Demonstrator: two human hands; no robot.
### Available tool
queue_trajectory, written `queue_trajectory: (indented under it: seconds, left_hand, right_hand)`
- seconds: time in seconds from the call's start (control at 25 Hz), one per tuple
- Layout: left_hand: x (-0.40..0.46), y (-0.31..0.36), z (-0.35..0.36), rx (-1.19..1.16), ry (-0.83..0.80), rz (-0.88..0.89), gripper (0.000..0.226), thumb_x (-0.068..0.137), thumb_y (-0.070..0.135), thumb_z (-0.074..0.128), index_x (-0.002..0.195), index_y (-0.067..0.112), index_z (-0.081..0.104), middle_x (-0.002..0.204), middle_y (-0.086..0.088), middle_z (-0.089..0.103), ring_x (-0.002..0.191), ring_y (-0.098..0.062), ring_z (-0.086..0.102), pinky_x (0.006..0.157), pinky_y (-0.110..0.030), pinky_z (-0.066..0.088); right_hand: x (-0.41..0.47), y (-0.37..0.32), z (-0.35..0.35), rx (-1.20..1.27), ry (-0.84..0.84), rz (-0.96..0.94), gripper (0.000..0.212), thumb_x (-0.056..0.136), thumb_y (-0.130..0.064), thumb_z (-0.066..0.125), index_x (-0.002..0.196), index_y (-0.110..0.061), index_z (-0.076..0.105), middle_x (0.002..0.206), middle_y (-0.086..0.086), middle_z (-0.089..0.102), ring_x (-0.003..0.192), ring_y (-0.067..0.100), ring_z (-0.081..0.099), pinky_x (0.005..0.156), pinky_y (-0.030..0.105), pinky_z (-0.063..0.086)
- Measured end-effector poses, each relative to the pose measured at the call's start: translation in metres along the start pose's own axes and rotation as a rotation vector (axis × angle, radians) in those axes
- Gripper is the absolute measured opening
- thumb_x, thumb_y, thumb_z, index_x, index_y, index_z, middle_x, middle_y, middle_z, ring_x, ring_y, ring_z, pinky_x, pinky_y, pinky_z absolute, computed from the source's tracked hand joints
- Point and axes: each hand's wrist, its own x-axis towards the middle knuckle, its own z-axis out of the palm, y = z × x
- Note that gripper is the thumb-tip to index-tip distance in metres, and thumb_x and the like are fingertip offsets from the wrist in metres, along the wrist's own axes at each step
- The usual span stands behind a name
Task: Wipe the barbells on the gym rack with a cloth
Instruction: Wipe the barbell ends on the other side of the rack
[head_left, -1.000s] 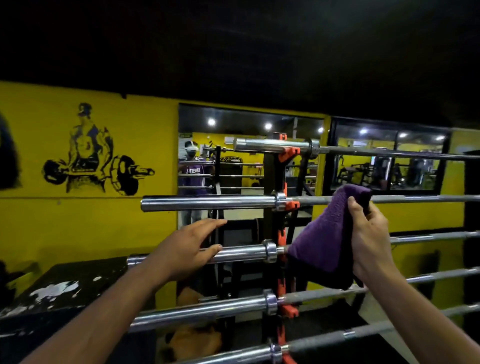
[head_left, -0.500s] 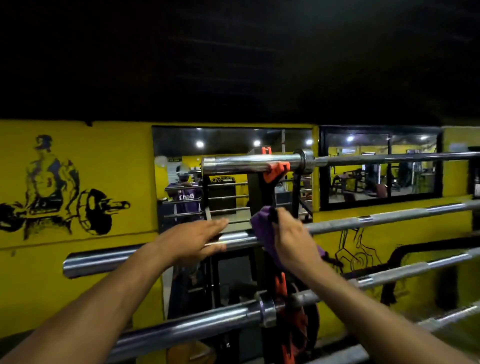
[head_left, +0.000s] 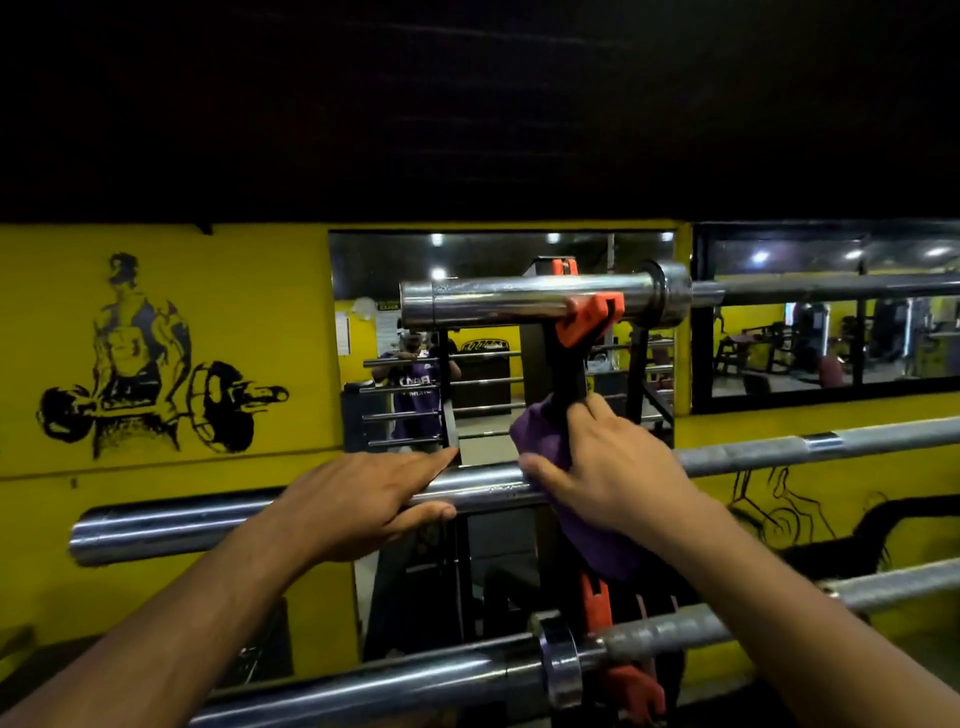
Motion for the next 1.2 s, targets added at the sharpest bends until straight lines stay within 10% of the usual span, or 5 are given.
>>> queue_trajectory:
  seconds: [0.28,0.48,0.72,0.96,1.2]
  left_hand:
    - [0.003,-0.002,0.002,-0.027,0.003,-0.020,0.077,0.088,0.078,0.009,0.156,0.043,-0.001,0.153,0.017,0.042,0.128,-0.003,0.049,0.098,-0.023,0.042]
    - [0.004,0.001,-0.001,-0.010,-0.011,-0.030,0.079,0.087,0.076,0.008,0.158,0.042,0.001,0.154,0.019,0.040,0.128,-0.002,0.048,0.090,-0.017,0.035]
    - [0.005,0.003,-0.003,-0.004,-0.037,-0.039,0.080,0.085,0.076,0.008,0.157,0.041,0.001,0.155,0.018,0.039,0.128,-0.002,0.048,0.094,-0.020,0.041]
    - [0.006,-0.005,0.006,0.007,0.000,-0.009,0.078,0.089,0.078,0.008,0.157,0.042,0.000,0.156,0.016,0.039,0.134,-0.002,0.045,0.103,-0.024,0.041]
    - [-0.004,-0.002,0.017,0.084,0.124,0.038,0.073,0.094,0.075,0.004,0.157,0.038,0.002,0.158,0.012,0.037,0.136,-0.009,0.046,0.102,-0.029,0.048]
  right_hand:
    - [0.014,0.069,-0.052,0.107,-0.215,-0.135,0.034,0.089,-0.047,0.069,0.115,-0.026,0.064,0.107,-0.007,0.066,0.093,0.013,0.063,0.082,0.036,0.053]
    - [0.006,0.093,-0.011,0.131,-0.144,-0.440,0.048,0.093,-0.037,0.063,0.135,-0.031,0.042,0.140,-0.010,0.031,0.113,0.012,0.053,0.095,0.033,0.050]
    - [0.007,0.114,-0.044,-0.093,-0.344,-0.566,0.025,0.097,-0.034,0.059,0.119,-0.044,0.055,0.130,-0.020,0.035,0.102,-0.008,0.042,0.087,0.018,0.043]
    - [0.022,0.061,-0.051,0.048,-0.158,-0.384,0.033,0.097,-0.046,0.056,0.125,-0.029,0.051,0.113,-0.020,0.050,0.103,0.003,0.045,0.090,0.023,0.038]
    - [0.034,0.027,-0.003,-0.079,-0.151,-0.284,0.048,0.099,-0.054,0.037,0.118,-0.013,0.052,0.125,0.016,0.060,0.125,0.031,0.043,0.101,0.046,0.043]
